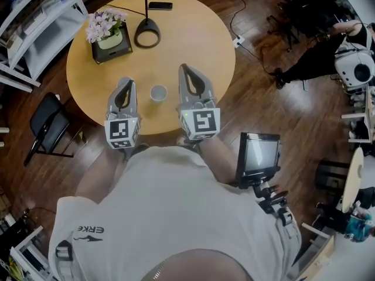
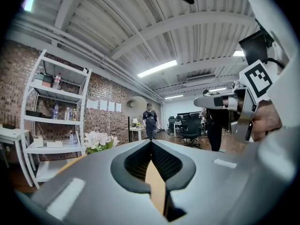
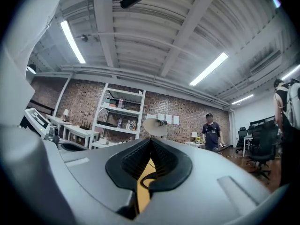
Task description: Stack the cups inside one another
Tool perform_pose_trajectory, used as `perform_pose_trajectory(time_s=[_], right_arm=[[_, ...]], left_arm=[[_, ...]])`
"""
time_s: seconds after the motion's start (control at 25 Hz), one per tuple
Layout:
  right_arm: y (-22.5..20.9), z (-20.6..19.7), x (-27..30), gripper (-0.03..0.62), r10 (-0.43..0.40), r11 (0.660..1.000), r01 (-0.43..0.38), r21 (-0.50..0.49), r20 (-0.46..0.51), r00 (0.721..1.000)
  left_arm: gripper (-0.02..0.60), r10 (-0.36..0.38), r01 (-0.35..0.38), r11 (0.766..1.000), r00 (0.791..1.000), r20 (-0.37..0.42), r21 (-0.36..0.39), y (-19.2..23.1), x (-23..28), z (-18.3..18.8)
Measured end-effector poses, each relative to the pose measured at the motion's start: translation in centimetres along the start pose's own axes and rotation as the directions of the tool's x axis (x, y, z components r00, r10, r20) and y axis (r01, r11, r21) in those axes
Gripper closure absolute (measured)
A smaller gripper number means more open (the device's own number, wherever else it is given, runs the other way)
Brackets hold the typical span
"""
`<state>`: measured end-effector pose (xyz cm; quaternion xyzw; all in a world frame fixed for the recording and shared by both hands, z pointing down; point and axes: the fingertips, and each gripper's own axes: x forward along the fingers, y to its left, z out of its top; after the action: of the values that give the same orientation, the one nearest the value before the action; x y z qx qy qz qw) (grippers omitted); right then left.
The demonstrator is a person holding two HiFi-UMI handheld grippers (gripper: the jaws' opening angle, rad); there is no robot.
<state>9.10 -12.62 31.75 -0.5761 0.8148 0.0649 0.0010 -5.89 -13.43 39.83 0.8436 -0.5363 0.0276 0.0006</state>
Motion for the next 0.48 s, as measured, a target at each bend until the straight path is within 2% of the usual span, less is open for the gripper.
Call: perform_pose_trajectory(time_s=[0.2, 0.48], right_arm=[[-3.8, 0.1, -1.2, 0.58, 0.017, 1.0, -0.017, 0.013, 0.014, 1.0], [-6.4, -2.0, -1.4, 0.58, 0.088, 0.995, -0.088, 0.051, 0.009, 0.996]], left_arm=[[0.58, 0.038, -0.038, 0.999, 0.999, 0.007, 0.022, -3.0, 1.6, 1.1], [0.58, 0.125, -0.125, 0.992, 0.991, -0.038, 0.026, -5.2, 2.5, -0.3]])
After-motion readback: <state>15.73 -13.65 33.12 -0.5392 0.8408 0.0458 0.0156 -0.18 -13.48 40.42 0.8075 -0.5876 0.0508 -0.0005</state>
